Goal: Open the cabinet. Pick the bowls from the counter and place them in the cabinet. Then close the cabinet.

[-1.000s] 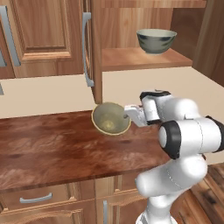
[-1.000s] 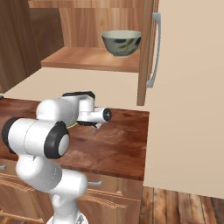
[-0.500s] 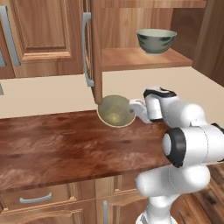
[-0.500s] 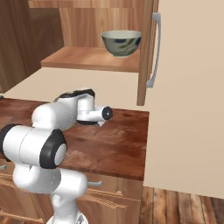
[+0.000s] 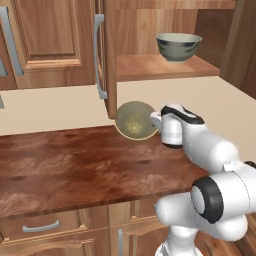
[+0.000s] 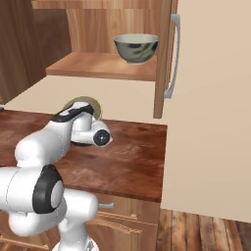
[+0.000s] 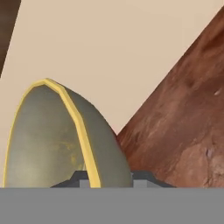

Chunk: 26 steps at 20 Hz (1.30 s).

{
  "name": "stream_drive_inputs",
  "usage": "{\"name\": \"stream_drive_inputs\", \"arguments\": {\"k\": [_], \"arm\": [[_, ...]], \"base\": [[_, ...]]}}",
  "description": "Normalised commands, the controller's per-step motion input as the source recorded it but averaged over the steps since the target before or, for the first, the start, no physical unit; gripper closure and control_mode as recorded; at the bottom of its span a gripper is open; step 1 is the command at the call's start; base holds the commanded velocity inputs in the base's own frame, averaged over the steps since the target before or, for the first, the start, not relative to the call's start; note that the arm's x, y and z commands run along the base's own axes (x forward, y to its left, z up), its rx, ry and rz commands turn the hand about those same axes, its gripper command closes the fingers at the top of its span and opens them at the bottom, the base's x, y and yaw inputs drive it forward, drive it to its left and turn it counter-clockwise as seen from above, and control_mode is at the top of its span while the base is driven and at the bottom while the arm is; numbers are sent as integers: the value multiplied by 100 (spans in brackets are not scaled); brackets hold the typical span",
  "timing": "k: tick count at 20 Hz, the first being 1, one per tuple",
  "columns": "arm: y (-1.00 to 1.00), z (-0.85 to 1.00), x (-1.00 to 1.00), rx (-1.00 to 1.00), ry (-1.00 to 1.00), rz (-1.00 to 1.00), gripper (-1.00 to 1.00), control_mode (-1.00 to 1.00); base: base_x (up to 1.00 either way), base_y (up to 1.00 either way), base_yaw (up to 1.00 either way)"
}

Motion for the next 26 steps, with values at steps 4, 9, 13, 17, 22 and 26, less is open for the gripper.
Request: {"name": "stream_drive_inputs", "arguments": {"k": [4,9,13,17,22,26], "arm": [[-5,46,-35,9,0,-15,100,-100],[-11,63,-32,10,0,-5,100,-100],[-23,37,-40,7,0,-3,100,-100],[-47,5,-45,7,-1,-3,100,-100],[-24,39,-75,4,-20,0,100,-100],[-12,45,-80,6,-17,0,100,-100]], "base": [[0,0,0],[0,0,0],[0,0,0],[0,0,0],[0,0,0],[0,0,0]]}}
